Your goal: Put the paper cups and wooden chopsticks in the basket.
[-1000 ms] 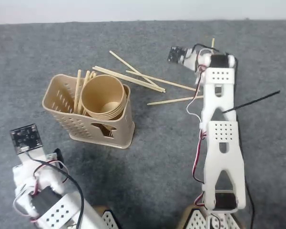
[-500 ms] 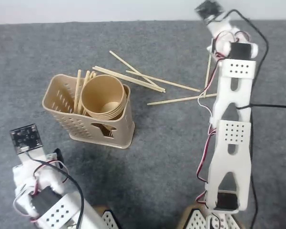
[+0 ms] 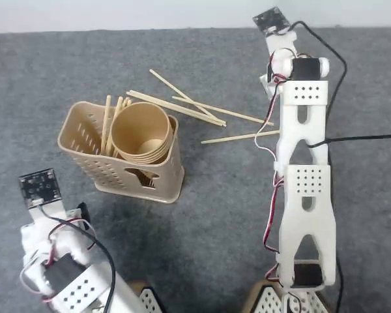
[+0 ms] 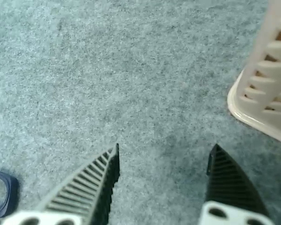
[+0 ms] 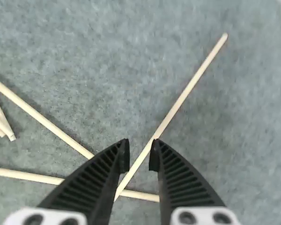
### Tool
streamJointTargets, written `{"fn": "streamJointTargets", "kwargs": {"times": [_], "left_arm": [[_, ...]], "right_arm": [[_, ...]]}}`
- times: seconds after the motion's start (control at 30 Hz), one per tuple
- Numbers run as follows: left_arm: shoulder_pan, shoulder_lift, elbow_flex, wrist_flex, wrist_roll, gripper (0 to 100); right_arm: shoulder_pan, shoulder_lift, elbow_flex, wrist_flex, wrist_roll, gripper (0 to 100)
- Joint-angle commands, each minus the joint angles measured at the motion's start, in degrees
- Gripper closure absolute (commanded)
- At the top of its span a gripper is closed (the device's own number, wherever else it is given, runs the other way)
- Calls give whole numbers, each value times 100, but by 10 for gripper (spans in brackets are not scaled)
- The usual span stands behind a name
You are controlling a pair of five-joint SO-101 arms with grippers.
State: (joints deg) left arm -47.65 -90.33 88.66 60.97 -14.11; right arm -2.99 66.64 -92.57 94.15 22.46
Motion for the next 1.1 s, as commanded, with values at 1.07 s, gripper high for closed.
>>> {"fn": "streamJointTargets", "kwargs": {"times": [1.07], "left_arm": [[9, -53, 4, -79, -62, 713]], "right_arm": [[242, 857, -246, -180, -229, 898]]}}
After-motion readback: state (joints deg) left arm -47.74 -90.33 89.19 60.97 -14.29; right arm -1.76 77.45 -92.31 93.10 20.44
